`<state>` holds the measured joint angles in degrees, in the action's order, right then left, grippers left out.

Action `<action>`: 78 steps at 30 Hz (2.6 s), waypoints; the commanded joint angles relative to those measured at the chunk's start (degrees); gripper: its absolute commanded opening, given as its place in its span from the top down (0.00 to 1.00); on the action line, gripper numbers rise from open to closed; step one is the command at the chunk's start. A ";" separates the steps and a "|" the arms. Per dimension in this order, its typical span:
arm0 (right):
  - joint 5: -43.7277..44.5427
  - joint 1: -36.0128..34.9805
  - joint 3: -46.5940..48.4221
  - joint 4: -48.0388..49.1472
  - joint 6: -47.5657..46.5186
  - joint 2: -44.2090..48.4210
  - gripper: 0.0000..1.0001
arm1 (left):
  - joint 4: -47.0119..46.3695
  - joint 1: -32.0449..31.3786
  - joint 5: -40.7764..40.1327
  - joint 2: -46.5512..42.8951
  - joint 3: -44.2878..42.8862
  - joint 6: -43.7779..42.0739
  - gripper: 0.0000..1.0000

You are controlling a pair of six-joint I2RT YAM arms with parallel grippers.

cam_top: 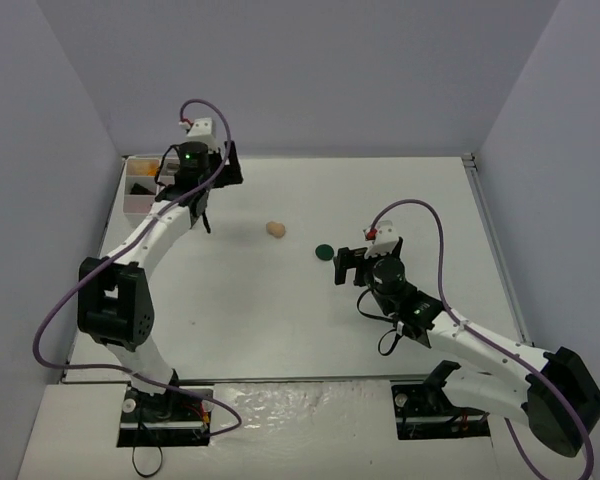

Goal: Organize the makeup

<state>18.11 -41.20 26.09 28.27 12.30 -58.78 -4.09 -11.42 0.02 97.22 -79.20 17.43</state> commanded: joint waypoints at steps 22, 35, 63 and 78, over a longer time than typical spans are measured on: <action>2.85 0.86 0.81 4.34 1.10 -0.41 0.00 | 21.06 -10.95 -0.89 22.14 -15.50 29.72 0.38; 2.41 0.91 1.02 4.34 0.92 -0.81 0.00 | 19.61 -12.10 1.50 23.10 -14.76 33.68 0.61; 1.93 0.95 0.98 4.07 0.79 -0.63 0.00 | 13.43 8.87 -0.70 -5.27 4.15 26.83 1.00; 2.02 0.94 0.90 4.25 0.62 -1.31 0.00 | 5.98 20.54 4.85 2.16 2.30 26.89 1.00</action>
<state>19.49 -40.47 25.76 28.48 13.04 -59.56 7.42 8.20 3.18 99.26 -73.69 44.14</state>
